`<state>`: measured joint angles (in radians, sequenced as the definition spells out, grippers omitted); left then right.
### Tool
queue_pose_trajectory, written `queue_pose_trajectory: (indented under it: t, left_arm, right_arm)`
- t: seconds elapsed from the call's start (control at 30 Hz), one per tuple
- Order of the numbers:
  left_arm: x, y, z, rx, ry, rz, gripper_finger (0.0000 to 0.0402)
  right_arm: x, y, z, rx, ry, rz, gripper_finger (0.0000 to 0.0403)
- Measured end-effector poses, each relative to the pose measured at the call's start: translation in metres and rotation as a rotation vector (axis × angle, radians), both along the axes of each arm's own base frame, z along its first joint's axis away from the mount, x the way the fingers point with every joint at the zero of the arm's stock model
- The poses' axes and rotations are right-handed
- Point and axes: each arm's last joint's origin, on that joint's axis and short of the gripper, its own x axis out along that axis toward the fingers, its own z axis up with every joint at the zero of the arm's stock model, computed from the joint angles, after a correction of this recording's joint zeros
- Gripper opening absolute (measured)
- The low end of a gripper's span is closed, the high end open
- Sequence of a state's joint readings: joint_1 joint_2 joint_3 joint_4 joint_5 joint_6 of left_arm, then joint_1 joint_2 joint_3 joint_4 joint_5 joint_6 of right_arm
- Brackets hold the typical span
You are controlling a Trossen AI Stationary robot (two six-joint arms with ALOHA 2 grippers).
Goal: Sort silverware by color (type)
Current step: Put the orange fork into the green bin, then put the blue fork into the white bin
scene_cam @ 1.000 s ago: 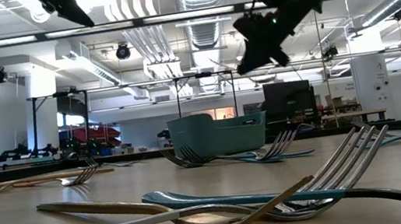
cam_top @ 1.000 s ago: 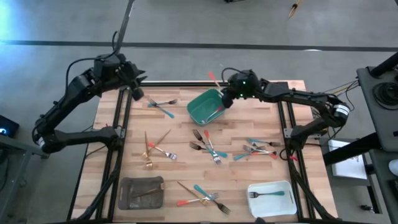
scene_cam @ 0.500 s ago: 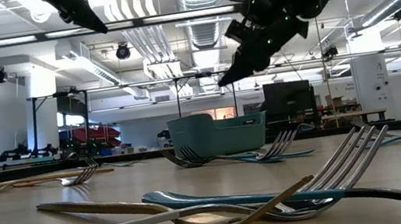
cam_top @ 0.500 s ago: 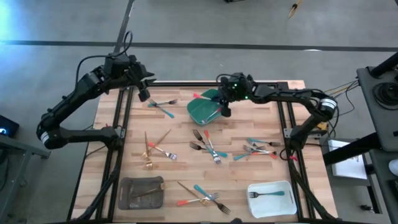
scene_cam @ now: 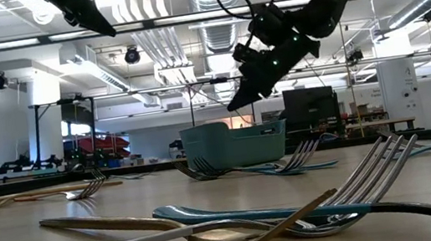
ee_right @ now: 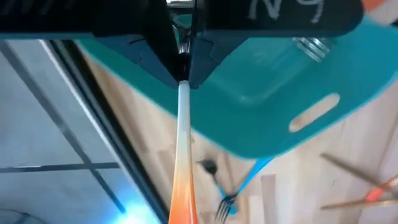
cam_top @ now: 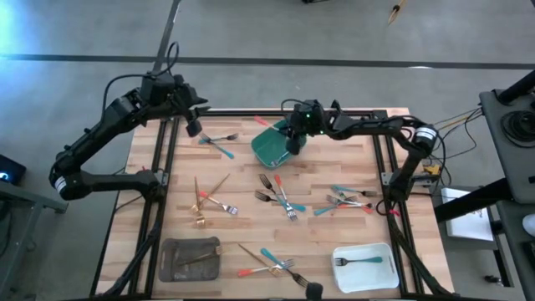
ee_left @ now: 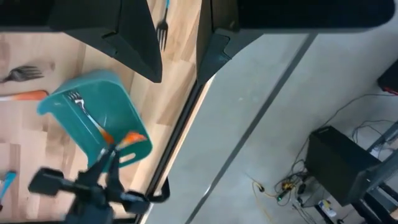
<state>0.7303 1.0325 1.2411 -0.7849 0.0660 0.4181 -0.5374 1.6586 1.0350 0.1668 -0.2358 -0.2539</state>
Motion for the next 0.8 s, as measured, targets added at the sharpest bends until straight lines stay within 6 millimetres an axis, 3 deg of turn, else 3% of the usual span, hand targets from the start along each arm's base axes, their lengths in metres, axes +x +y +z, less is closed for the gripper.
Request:
queue_pose_trajectory:
  t: [0.17, 0.4, 0.6, 0.8]
  left_arm:
    - [-0.003, -0.003, -0.006, -0.049, 0.053, -0.013, 0.0084]
    - [-0.005, -0.005, -0.013, -0.089, 0.098, -0.031, 0.0084]
    - [-0.009, -0.011, -0.022, -0.190, 0.167, -0.049, 0.0084]
    - [-0.009, -0.013, -0.052, -0.332, 0.228, -0.087, 0.0084]
  right_arm:
    - [0.003, -0.002, 0.014, 0.041, -0.016, -0.020, 0.0072]
    - [0.002, 0.001, 0.012, 0.033, 0.079, 0.017, 0.0127]
    - [-0.002, 0.005, 0.024, -0.036, 0.089, 0.045, 0.0126]
    - [-0.020, 0.005, 0.046, 0.110, 0.050, -0.202, 0.0121]
